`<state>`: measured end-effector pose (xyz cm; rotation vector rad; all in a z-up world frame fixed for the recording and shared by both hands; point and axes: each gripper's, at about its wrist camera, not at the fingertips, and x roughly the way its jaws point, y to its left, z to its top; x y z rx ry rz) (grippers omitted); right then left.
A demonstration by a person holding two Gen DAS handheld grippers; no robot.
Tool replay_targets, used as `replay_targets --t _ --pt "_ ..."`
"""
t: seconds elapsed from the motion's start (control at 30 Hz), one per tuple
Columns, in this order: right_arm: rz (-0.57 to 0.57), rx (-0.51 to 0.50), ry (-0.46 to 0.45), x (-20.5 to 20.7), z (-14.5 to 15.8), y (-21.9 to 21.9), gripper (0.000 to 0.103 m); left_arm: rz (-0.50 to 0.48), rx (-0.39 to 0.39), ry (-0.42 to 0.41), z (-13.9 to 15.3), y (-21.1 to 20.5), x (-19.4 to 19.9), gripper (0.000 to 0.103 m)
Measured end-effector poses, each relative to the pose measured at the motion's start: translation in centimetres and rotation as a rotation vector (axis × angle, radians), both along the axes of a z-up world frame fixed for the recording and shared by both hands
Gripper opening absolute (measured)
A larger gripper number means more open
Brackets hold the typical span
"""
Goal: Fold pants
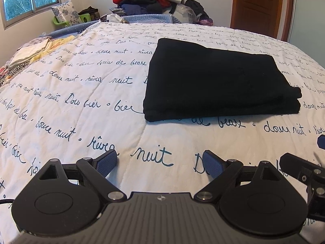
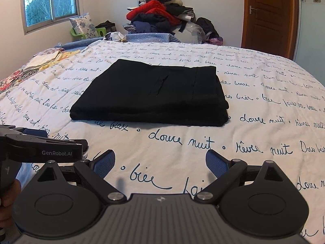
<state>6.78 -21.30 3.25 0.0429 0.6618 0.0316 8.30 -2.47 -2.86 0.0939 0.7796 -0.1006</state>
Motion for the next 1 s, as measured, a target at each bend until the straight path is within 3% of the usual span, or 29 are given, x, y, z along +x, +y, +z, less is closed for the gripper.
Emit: replay_targets --t 1.0 --pt "0.005 -0.005 0.015 0.05 -0.39 0.02 0.097 -0.004 -0.001 0.001 -0.31 0.21 -0.37 0.094"
